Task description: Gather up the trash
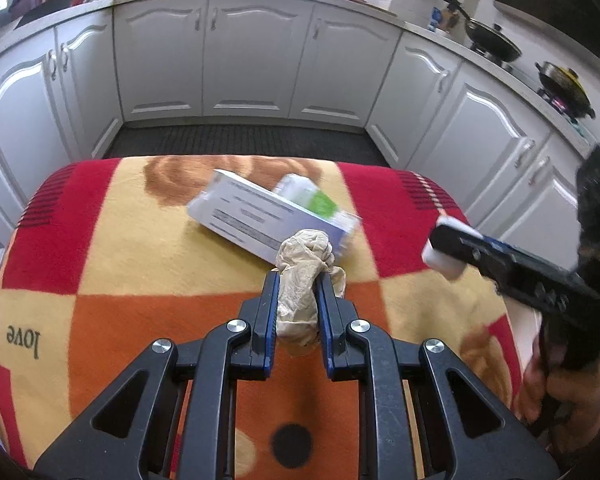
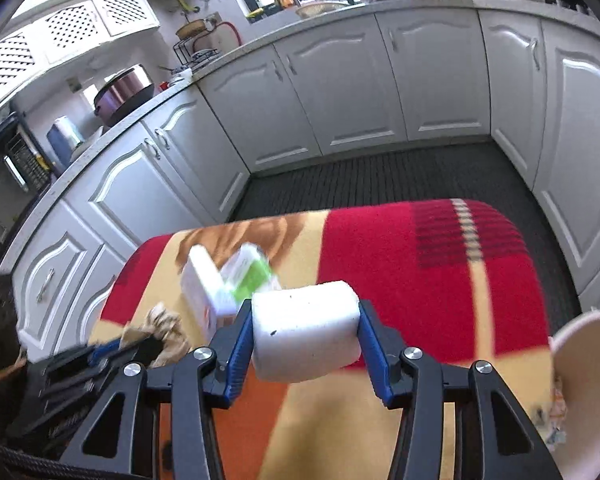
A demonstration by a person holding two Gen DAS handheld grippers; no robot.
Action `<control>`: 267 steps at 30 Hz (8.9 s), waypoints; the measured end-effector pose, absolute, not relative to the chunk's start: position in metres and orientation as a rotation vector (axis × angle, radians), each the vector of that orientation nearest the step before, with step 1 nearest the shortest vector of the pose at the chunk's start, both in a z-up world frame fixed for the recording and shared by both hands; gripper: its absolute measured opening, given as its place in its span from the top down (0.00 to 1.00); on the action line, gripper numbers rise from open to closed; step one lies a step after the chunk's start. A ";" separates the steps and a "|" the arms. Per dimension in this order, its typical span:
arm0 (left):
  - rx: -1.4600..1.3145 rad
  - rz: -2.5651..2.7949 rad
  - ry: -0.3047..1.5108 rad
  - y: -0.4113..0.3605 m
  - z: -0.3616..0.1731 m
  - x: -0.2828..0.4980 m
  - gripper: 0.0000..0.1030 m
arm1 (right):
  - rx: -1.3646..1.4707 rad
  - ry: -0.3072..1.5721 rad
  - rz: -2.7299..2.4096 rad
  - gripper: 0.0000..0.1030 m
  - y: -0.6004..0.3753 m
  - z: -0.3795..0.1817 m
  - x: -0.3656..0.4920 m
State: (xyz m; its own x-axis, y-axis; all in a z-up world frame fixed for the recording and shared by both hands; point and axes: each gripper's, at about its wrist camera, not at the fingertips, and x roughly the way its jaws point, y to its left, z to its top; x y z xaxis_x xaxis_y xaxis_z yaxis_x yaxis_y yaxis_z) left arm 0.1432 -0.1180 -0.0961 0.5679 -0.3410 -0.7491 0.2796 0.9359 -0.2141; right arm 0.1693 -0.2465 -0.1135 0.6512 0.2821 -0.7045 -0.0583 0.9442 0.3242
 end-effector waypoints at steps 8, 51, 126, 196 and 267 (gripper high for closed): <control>-0.026 -0.447 0.903 -0.164 -0.096 0.114 0.85 | 0.239 0.805 0.095 0.53 -0.278 -0.109 0.088; 0.056 -0.816 1.014 -0.380 -0.114 0.080 0.53 | 0.418 0.874 -0.360 0.27 -0.488 -0.154 -0.024; 0.151 -0.277 1.126 -0.034 -0.131 0.147 0.48 | 0.188 0.923 0.153 0.25 -0.229 -0.135 0.116; 0.022 -0.424 0.936 -0.185 -0.099 0.084 0.57 | 0.227 0.816 -0.036 0.60 -0.303 -0.111 0.016; 0.129 -0.552 0.510 -0.266 -0.025 0.013 0.42 | 0.191 0.550 -0.538 0.12 -0.385 -0.043 -0.097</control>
State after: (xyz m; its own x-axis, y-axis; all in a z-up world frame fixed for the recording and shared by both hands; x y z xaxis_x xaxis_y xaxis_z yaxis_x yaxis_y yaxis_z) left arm 0.0132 -0.2665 -0.0246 0.7310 -0.4684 -0.4962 0.5313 0.8470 -0.0168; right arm -0.0967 -0.3849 -0.0426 0.7193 -0.4340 -0.5425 0.5334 0.8453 0.0310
